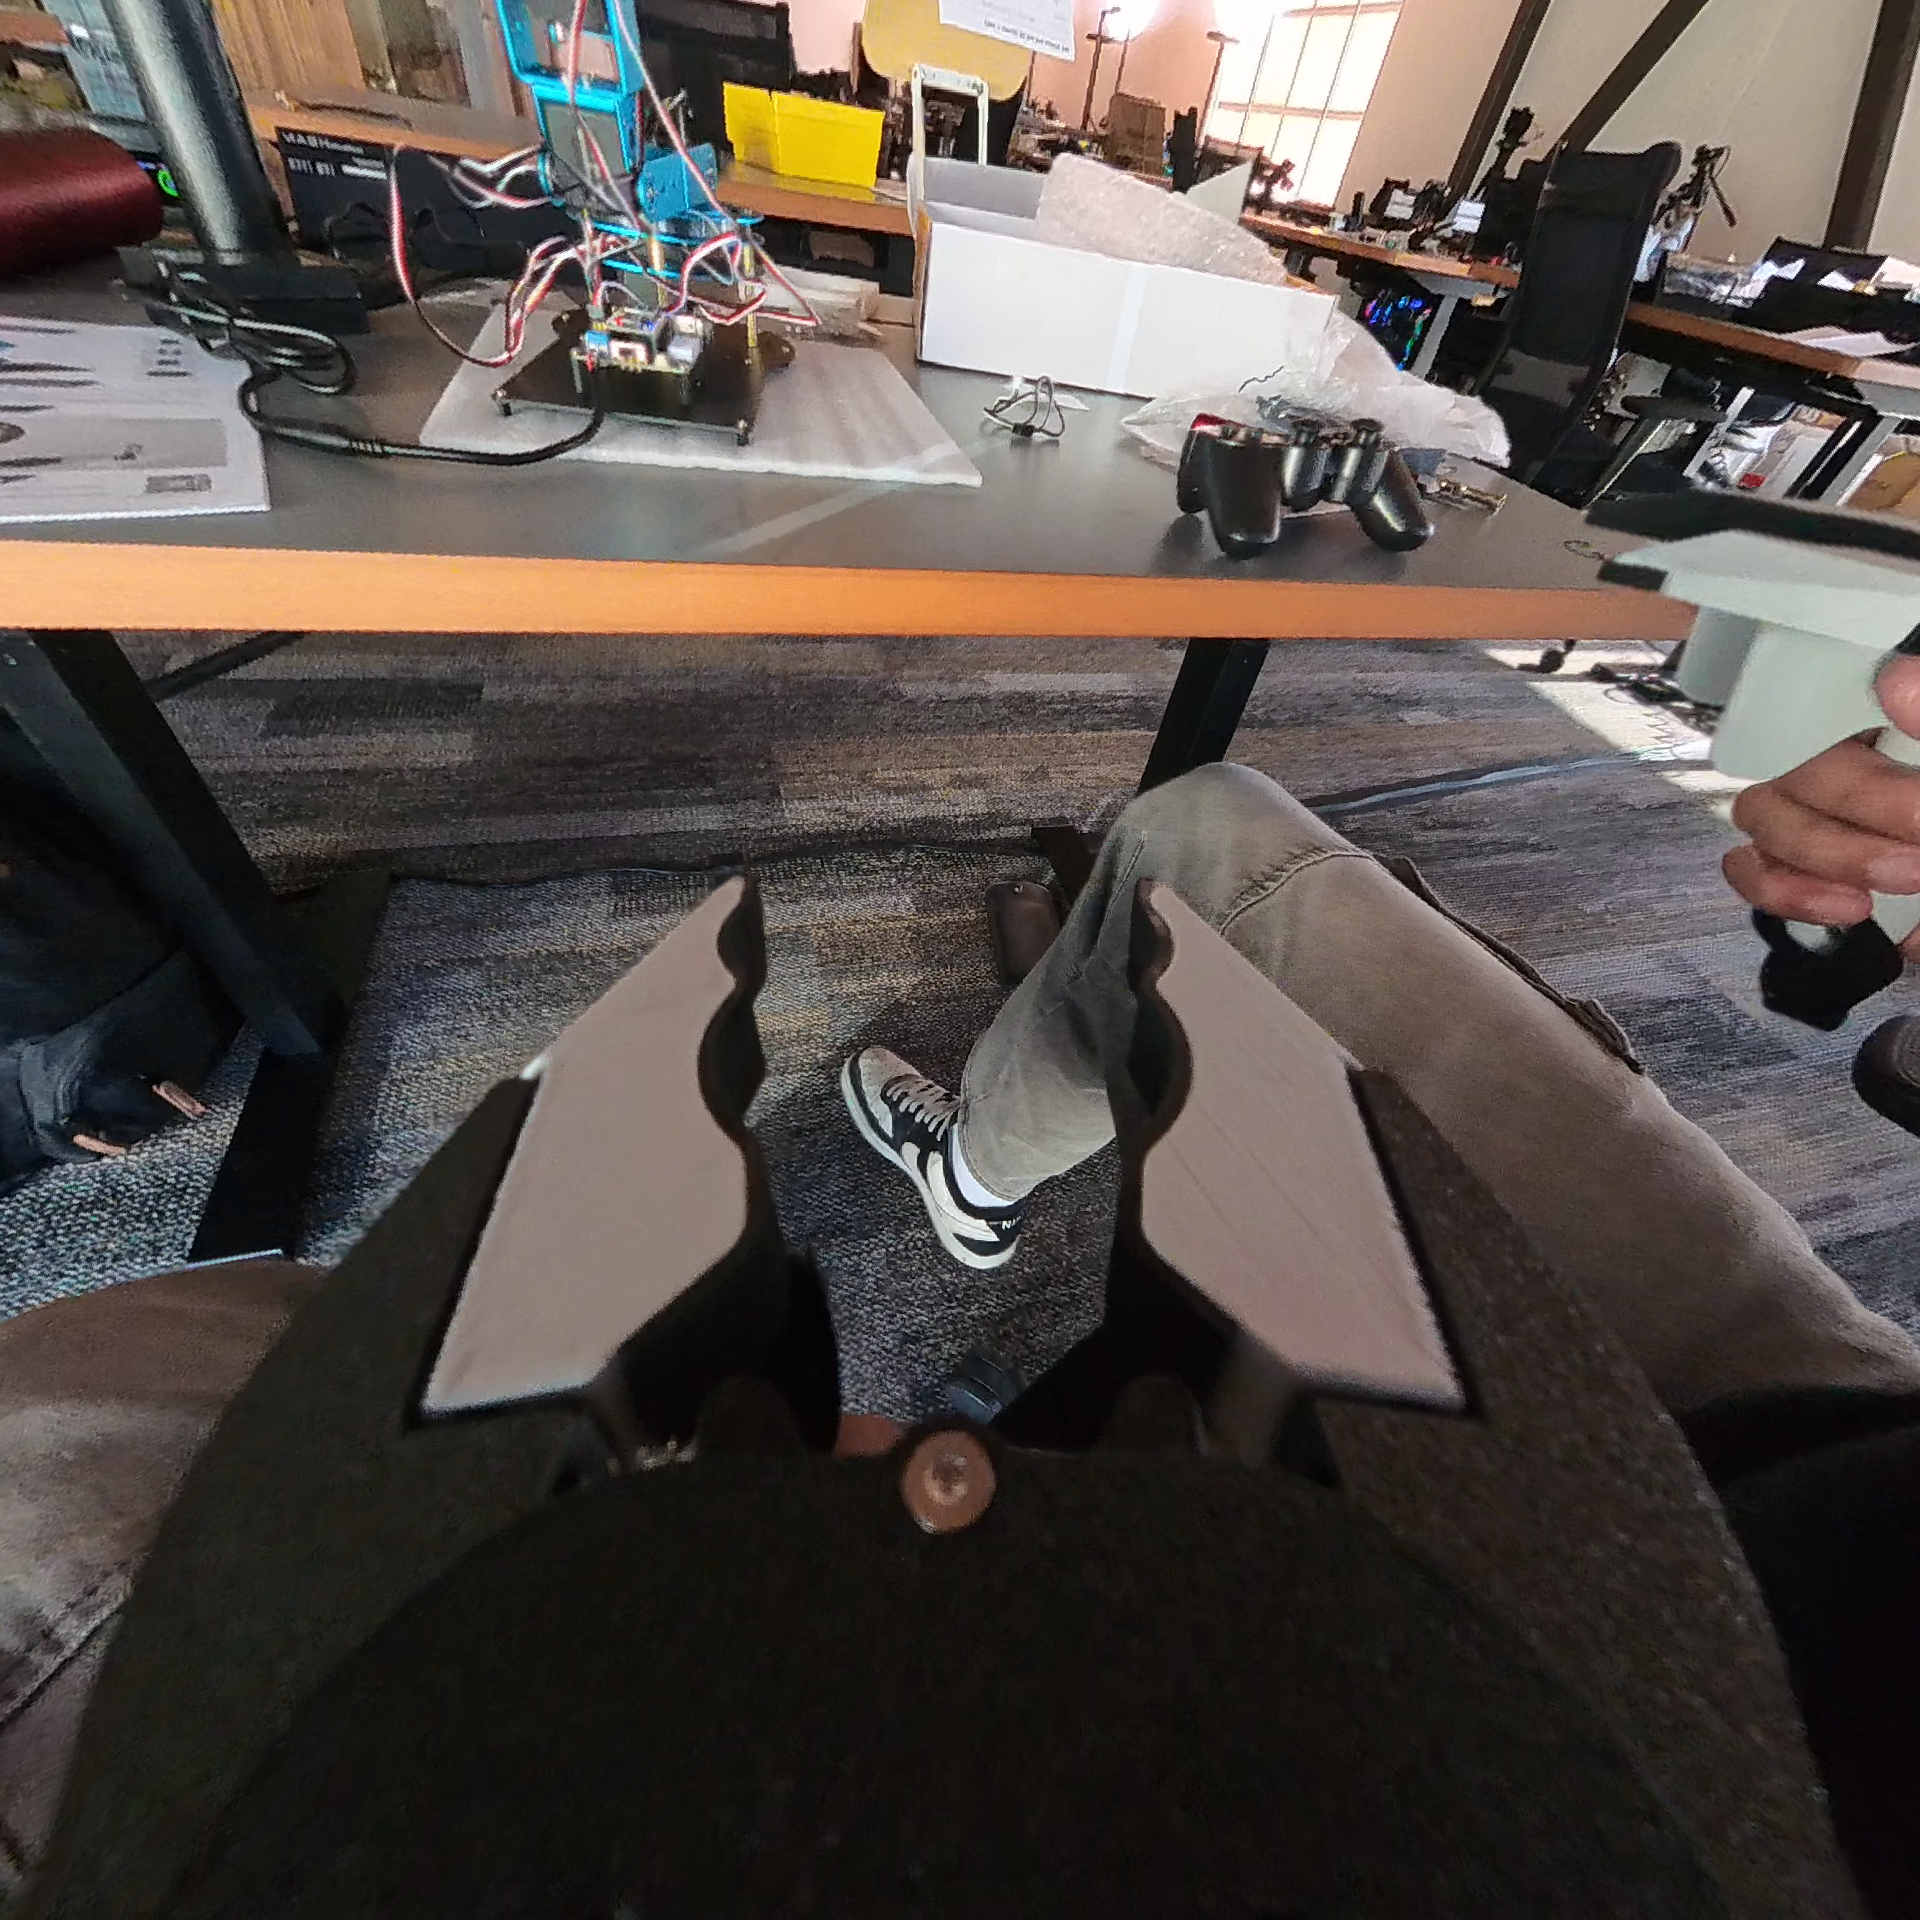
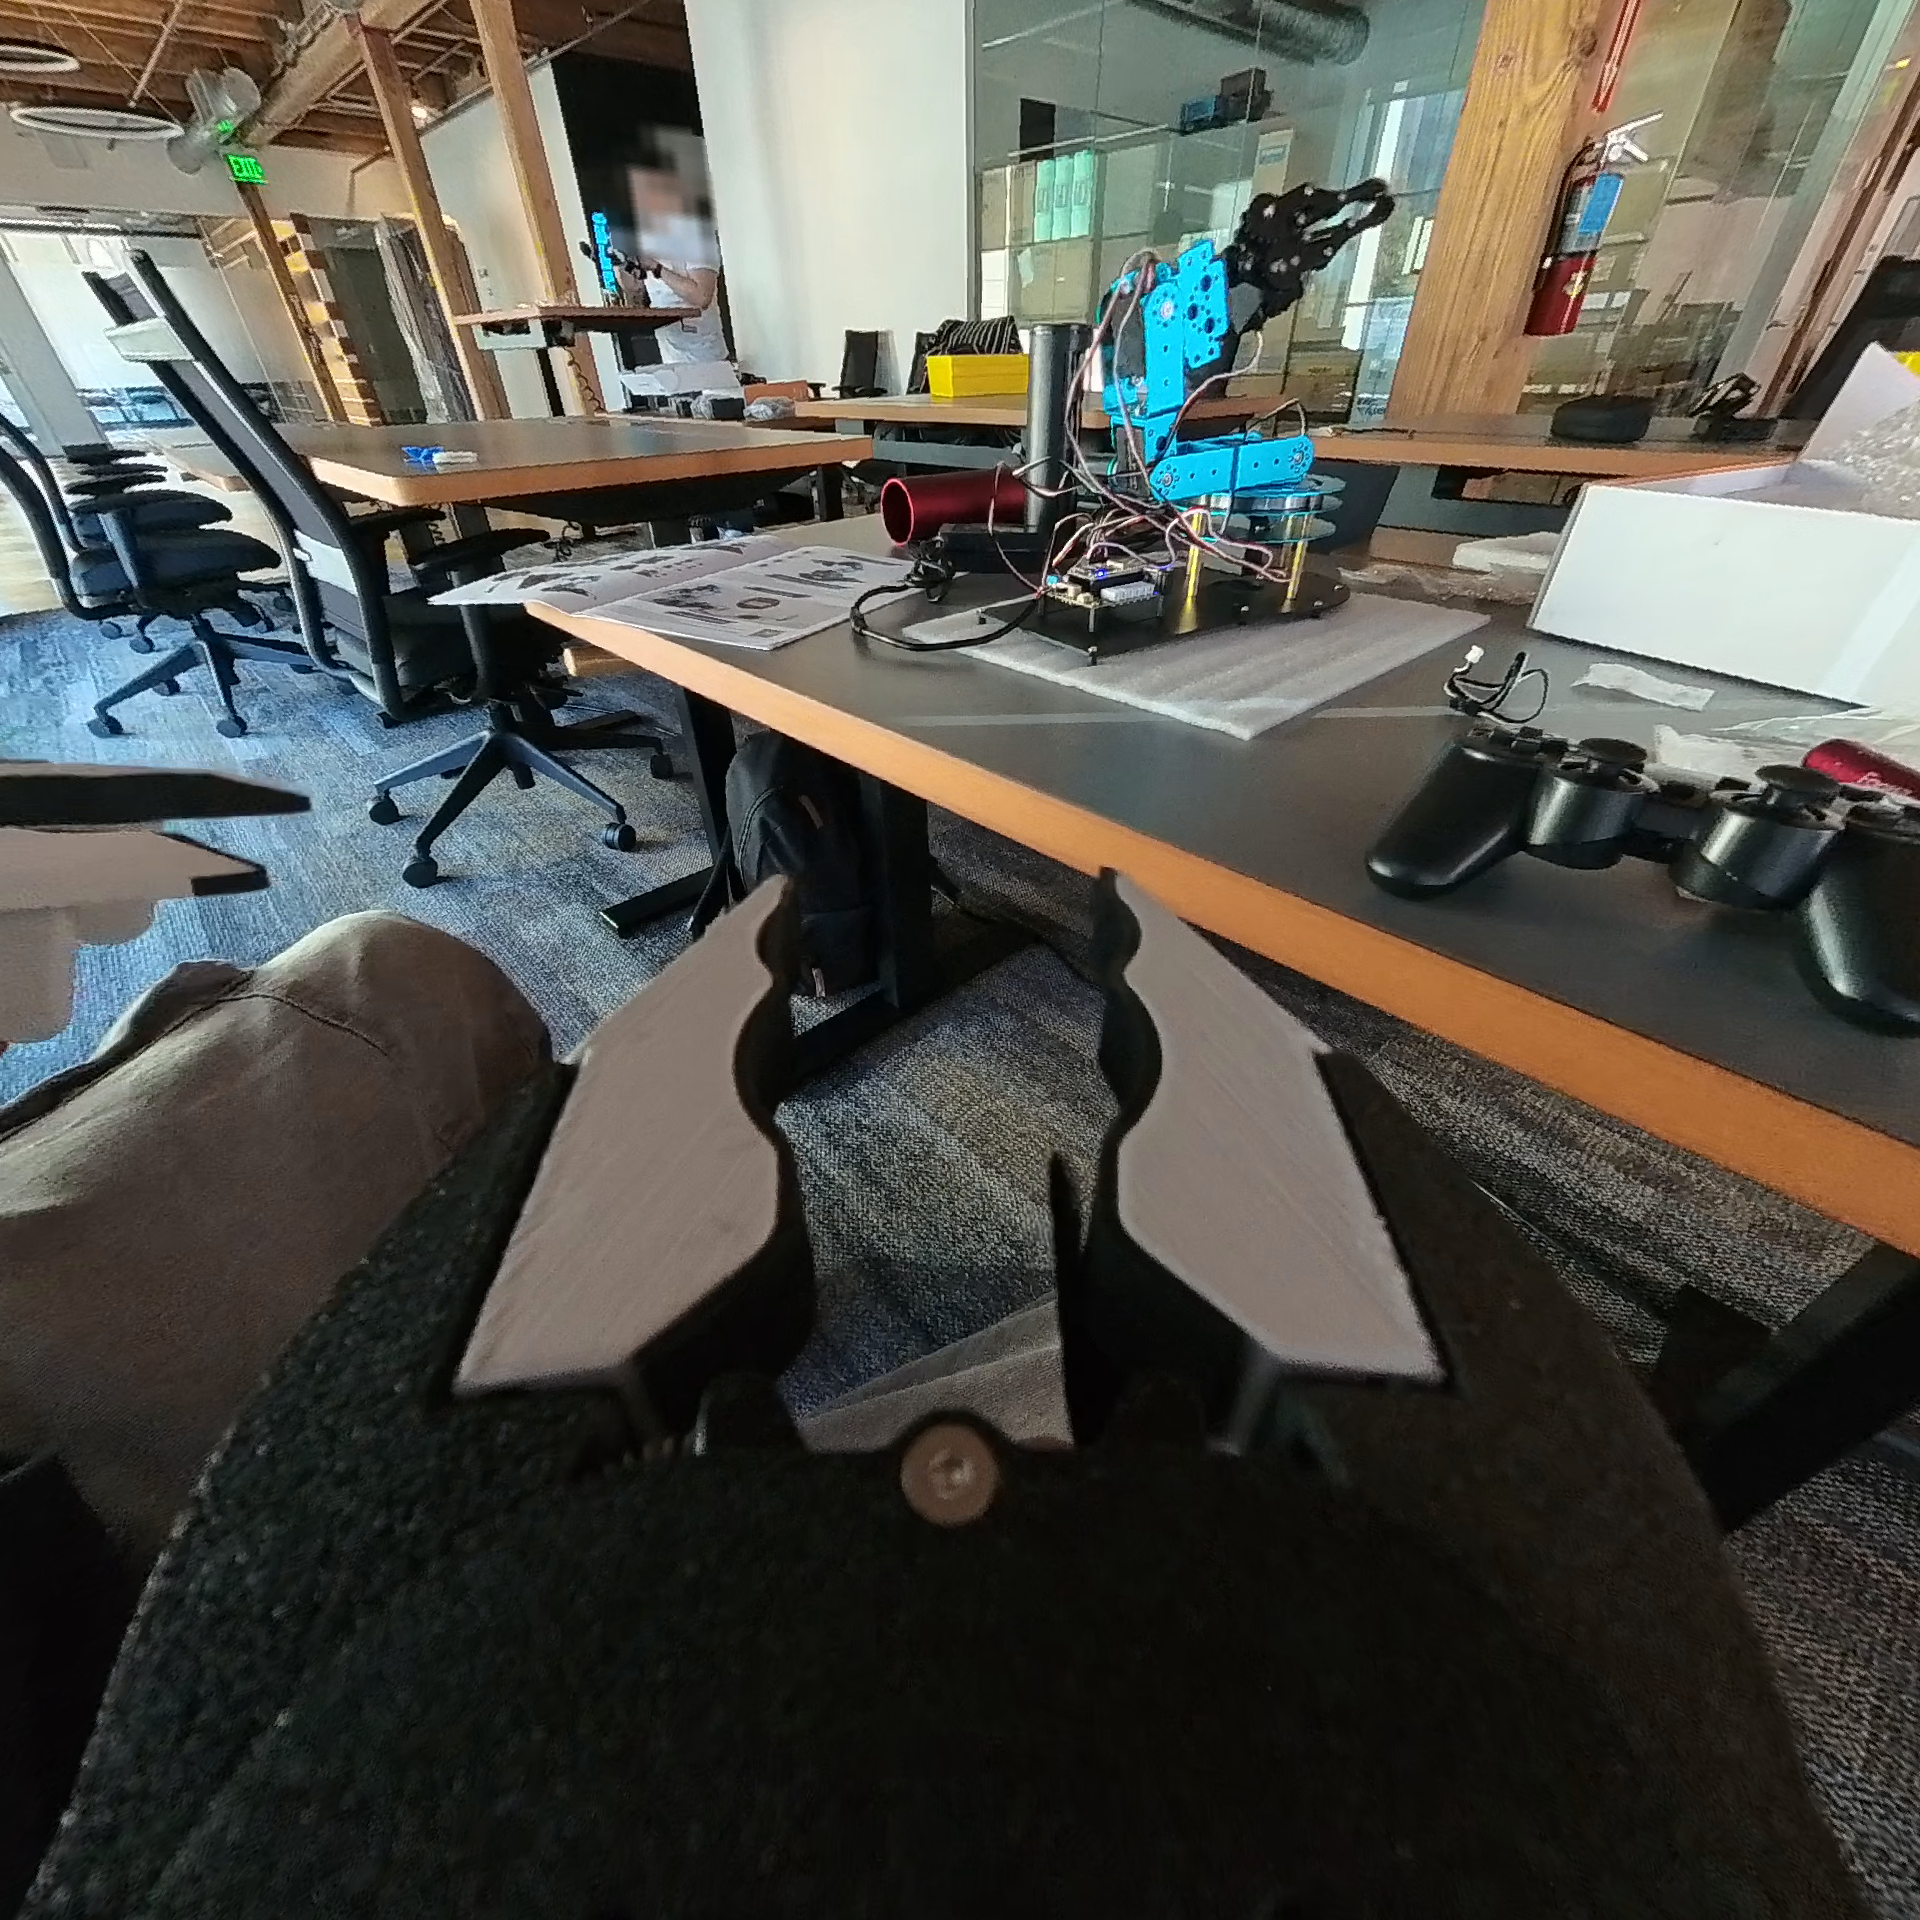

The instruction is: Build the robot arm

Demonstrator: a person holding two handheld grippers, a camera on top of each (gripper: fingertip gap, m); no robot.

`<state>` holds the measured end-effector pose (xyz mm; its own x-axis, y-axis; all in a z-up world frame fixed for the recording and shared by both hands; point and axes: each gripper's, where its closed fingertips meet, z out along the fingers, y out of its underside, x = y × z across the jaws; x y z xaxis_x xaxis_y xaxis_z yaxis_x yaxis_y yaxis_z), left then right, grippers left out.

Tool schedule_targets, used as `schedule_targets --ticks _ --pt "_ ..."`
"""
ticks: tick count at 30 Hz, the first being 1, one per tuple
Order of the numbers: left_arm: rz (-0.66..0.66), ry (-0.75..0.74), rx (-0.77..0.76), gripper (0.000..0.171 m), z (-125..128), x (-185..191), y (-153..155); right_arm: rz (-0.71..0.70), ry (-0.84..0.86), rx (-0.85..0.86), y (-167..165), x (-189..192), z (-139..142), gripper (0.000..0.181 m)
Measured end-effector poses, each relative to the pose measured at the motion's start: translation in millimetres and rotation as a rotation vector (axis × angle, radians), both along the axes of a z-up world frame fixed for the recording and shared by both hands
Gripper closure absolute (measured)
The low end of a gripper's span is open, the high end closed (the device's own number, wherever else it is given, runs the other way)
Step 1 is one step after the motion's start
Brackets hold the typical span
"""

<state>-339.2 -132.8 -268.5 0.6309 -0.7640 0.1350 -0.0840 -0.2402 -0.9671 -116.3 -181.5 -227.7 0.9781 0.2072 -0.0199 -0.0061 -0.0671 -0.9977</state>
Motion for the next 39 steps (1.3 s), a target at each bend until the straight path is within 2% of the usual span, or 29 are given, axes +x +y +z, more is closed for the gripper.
schedule_targets --ticks 4,7,10,13,17,21,25,29,32,35,39 --pt "-0.030 0.002 -0.066 0.101 -8 3 4 -0.037 -0.006 -0.015 3 25 8 0.125" --pt "-0.004 -0.002 -0.068 0.102 -3 -2 18 -0.058 0.001 -0.040 8 54 10 0.125" --pt "0.078 0.005 -0.088 0.102 1 -22 50 -0.068 0.001 -0.123 19 68 -10 0.121" --pt "0.152 0.031 -0.120 0.102 -2 -48 93 0.008 0.050 -0.164 40 46 -23 0.121" --pt "0.214 0.045 -0.148 0.102 -12 -82 158 0.034 -0.045 -0.137 96 19 -17 0.123" --pt "0.205 0.058 -0.163 0.102 -21 -101 224 0.090 0.036 -0.137 165 -12 -8 0.123" --pt "0.175 0.076 -0.120 0.107 -16 -113 281 0.138 0.031 -0.156 221 -44 -9 0.123" --pt "0.035 0.127 -0.088 0.109 -2 -112 322 0.164 0.002 -0.162 263 -64 -4 0.123" --pt "-0.124 0.241 -0.064 0.106 8 -111 357 0.173 0.008 -0.165 296 -70 4 0.123" --pt "-0.392 0.407 -0.056 0.094 6 -106 383 0.187 0.006 -0.184 320 -76 4 0.123" --pt "-0.642 0.663 -0.010 0.087 -13 -108 420 0.177 0.025 -0.219 335 -88 -6 0.123"
